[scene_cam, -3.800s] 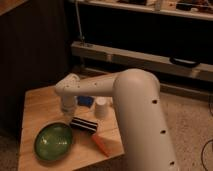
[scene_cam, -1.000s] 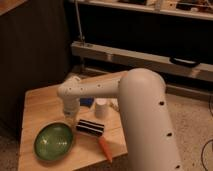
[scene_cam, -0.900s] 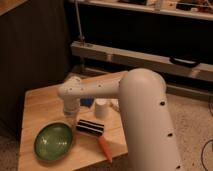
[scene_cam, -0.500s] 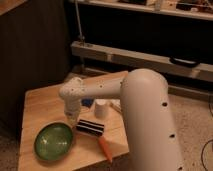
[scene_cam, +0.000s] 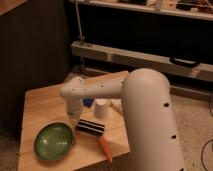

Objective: Push the eraser across the table

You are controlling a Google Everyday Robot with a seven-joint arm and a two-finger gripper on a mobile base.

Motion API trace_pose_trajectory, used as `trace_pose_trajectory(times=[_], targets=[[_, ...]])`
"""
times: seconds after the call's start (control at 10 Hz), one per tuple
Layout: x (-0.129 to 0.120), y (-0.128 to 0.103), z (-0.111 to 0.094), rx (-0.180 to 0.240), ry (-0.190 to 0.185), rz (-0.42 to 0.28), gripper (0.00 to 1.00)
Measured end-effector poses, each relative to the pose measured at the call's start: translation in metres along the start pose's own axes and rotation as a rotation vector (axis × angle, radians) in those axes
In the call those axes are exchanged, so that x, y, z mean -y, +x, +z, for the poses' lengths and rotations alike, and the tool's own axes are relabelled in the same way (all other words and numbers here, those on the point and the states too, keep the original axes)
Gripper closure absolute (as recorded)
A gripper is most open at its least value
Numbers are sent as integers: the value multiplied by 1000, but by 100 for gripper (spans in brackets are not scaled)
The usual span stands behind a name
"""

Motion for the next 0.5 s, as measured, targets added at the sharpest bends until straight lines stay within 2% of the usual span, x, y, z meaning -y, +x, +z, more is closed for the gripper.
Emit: trace_pose_trajectory(times=[0.5], targets=[[-1, -15, -2, 27, -2, 5, 98]])
